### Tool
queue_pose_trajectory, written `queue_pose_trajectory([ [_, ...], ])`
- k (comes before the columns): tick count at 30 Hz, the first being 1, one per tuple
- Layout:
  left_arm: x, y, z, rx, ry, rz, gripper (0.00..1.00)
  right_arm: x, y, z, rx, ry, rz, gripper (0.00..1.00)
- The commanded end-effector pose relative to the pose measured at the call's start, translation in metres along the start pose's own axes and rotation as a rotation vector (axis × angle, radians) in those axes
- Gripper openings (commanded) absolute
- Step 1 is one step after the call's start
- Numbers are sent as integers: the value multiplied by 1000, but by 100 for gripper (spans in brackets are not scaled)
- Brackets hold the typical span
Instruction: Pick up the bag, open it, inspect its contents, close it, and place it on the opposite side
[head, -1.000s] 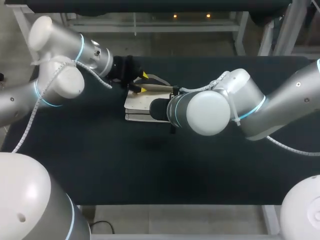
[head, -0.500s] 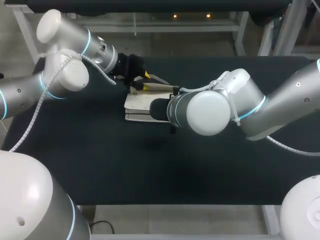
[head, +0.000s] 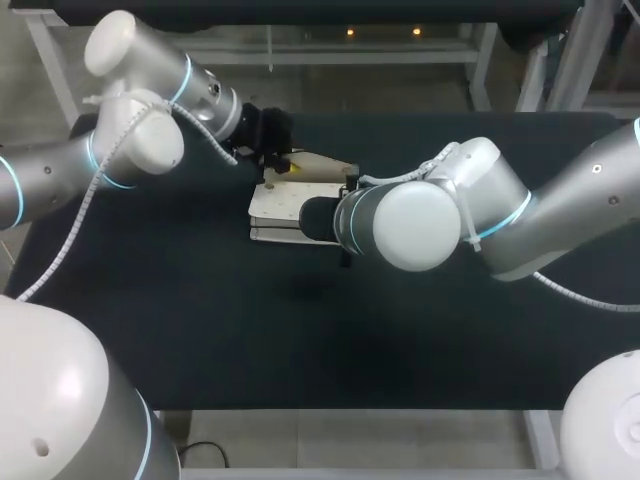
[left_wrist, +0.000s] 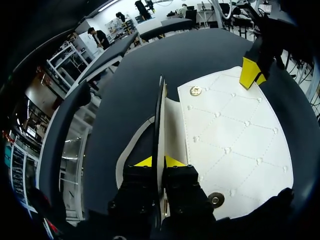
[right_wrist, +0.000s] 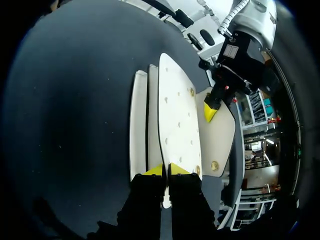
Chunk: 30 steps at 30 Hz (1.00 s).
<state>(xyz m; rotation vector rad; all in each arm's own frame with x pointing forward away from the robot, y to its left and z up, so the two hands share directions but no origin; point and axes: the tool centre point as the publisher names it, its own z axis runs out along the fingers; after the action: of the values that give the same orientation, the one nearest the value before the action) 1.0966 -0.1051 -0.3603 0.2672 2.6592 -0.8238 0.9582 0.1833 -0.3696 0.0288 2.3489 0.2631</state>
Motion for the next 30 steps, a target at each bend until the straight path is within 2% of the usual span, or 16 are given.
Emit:
queue_pose_trajectory([
  [1, -3, 1, 3, -5, 7, -9, 0, 4, -4, 0, -16, -162, 0, 0],
  [13, -8, 4, 0, 25, 13, -47, 0, 3, -2, -3, -12, -157, -9, 0],
  [14, -9, 3, -1, 27, 13, -48, 0, 3, -2, -4, -11, -157, -9, 5],
  [15, -9, 3, -1, 30, 13, -50, 0, 2, -1, -6, -11, -157, -9, 31],
  [16, -10, 3, -2, 32, 14, -52, 0, 2, -1, -7, -10, -157, -10, 48],
  [17, -11, 3, -2, 35, 16, -54, 0, 1, 0, -9, -12, -158, -11, 99],
  [30, -24, -1, -20, 45, 30, -82, 0, -13, 13, -56, -21, -189, -43, 100],
])
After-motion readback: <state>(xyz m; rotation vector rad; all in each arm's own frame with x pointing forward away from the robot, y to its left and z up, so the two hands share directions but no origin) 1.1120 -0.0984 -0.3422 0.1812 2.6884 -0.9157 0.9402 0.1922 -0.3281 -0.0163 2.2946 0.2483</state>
